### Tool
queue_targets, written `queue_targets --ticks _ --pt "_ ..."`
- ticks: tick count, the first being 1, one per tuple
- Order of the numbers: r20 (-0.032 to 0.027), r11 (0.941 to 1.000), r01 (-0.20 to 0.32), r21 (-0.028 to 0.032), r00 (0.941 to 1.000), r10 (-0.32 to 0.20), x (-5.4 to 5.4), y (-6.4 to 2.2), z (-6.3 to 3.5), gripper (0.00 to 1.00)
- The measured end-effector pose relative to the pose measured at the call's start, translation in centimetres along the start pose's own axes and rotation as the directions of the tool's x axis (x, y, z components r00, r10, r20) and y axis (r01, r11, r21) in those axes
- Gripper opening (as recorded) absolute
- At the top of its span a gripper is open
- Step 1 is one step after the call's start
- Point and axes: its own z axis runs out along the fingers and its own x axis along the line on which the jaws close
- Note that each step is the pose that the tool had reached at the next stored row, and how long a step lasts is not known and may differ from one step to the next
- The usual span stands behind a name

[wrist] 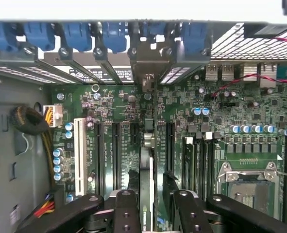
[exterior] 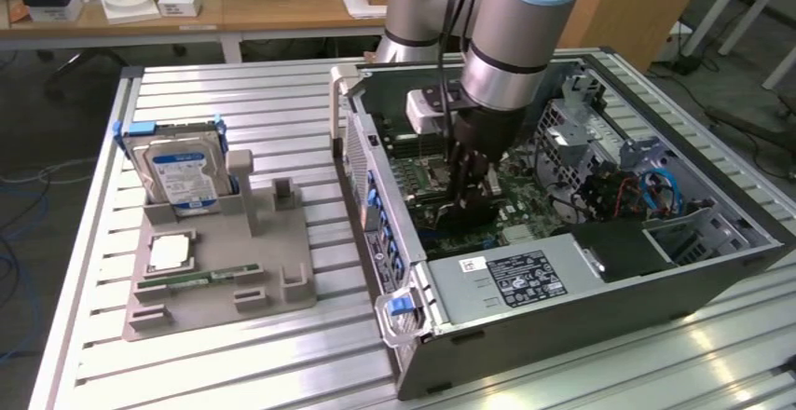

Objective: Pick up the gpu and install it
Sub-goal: 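Insert the gpu into the slot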

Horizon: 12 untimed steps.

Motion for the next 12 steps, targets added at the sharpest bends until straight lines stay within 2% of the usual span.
queue_targets --ticks 6,9,10,11,12 --pt "-0.0003 1.0 0.0 -0.0001 1.0 0.0 -0.01 0.01 -0.92 0.33" --pt "0.0001 1.0 0.0 0.0002 1.0 0.0 -0.02 0.01 -1.04 0.31" --pt "0.0001 1.0 0.0 0.0002 1.0 0.0 -0.02 0.01 -1.04 0.25" --pt "0.0001 1.0 0.0 0.0002 1.0 0.0 -0.02 0.01 -1.05 0.25" --pt "0.0001 1.0 0.0 0.0002 1.0 0.0 -0.02 0.01 -1.05 0.19"
